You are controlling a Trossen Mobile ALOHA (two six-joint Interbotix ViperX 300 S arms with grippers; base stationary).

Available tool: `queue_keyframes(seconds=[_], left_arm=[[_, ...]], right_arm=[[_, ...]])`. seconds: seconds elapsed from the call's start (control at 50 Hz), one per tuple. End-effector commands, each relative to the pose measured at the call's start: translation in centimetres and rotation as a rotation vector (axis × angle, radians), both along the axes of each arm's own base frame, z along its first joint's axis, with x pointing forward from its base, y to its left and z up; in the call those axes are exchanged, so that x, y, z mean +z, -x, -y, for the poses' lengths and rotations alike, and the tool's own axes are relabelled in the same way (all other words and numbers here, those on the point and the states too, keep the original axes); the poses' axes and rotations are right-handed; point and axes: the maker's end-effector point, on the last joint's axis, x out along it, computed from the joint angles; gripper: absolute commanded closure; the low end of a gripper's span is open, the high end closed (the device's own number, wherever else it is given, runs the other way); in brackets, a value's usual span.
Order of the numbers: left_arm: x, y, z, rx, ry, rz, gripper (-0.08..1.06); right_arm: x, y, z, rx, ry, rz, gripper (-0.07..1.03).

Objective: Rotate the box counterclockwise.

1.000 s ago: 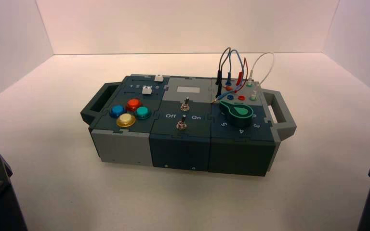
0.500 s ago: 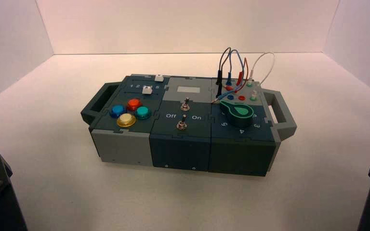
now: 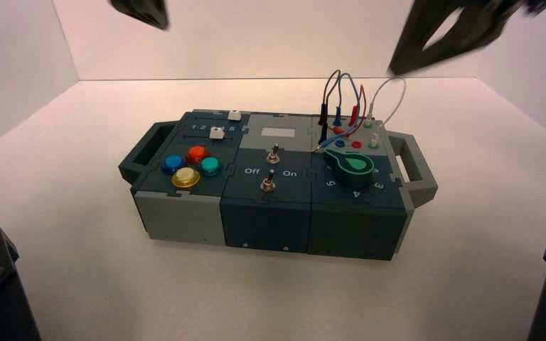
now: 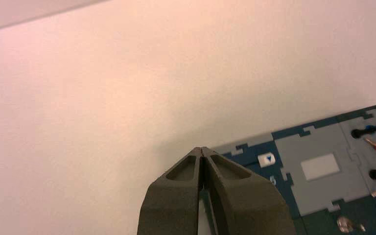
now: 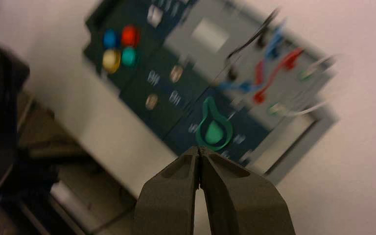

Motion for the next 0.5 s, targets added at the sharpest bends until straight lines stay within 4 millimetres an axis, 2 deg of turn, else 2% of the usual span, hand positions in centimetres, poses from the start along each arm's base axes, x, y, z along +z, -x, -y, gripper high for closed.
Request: queue_keyframes(seconds=[0.02, 0.14, 0.5], left_arm=[[-1.0, -2.5, 1.5, -0.003, -0.001, -0.021, 1.01], [-3.3, -3.9, 2.3, 0.001, -0.015, -0.070, 1.01], [-7.7, -7.2, 5.0, 0.012, -0.001, -0.136, 1.00]], right_arm=[[-0.6, -0.5, -1.4, 0.002, 0.011, -0.061, 0.99], [-2.3, -0.3, -2.2, 0.012, 0.053, -0.138, 0.99], [-6.8, -0.2, -4.2, 0.047, 0.176, -0.291, 0.99]])
